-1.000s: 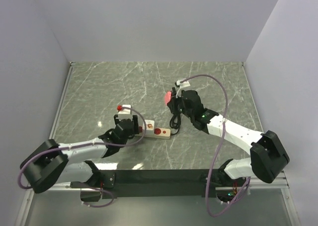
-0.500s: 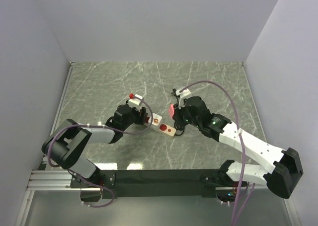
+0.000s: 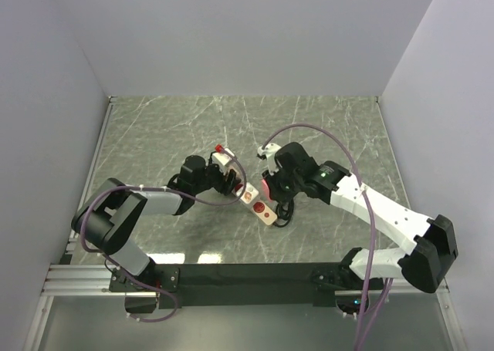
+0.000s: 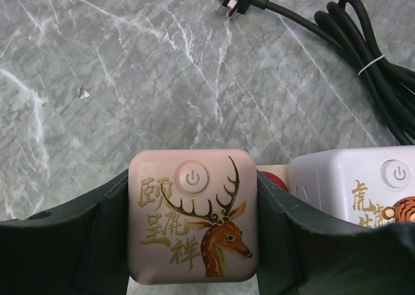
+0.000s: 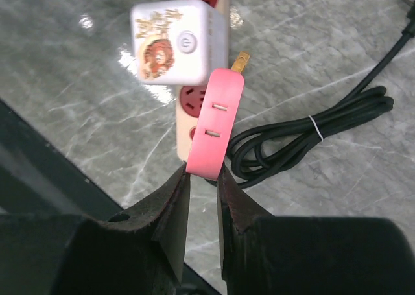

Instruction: Insert the plug

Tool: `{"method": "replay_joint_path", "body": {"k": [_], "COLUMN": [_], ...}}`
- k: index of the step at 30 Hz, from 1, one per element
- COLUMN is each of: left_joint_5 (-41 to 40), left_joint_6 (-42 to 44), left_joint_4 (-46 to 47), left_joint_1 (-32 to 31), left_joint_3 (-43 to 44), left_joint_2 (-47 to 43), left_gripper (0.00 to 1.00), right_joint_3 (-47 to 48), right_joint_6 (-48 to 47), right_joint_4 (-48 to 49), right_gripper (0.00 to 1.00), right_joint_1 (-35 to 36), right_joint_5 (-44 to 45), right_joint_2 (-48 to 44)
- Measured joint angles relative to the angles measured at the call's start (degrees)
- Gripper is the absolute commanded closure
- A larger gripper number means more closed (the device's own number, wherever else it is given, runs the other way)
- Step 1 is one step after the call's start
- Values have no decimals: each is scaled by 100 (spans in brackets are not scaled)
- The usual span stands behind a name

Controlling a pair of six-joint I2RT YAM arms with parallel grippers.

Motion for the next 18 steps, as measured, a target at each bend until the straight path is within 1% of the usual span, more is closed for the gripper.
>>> {"method": "replay_joint_path", "body": {"k": [4, 8, 11, 12, 14, 15, 17, 18], "left_joint_5": [201, 407, 494, 501, 498, 494, 483, 476], "left_joint_6": [50, 74, 107, 107, 105, 103, 98, 94], "left_joint_4": [-28, -74, -74, -76, -76, -74, -74, -74], "left_joint_1": [50, 101, 116, 120, 127, 127, 133, 136], "left_joint_3": [7, 7, 7, 7, 7, 7, 7, 7], "left_joint_2": [0, -2, -2, -2, -2, -2, -2, -2], "left_gripper": [99, 99, 94, 89, 83, 77, 72, 63], "right_joint_3": [404, 669, 678, 678, 680, 682, 713, 752], "right_joint_6": [-127, -129, -52, -9, 39, 46, 42, 28], "right_joint_4": [-393, -654, -835, -935, -1132, -1246, -1438, -1578], "right_gripper": [100, 100, 100, 100, 100, 100, 100, 100], "right_joint_1": [2, 24, 83, 111, 162, 181, 190, 190], "right_joint_5": [-313, -455, -490, -511, -560, -610, -695, -752], "right_joint_2": [101, 507, 745, 787, 789, 772, 765, 778]}}
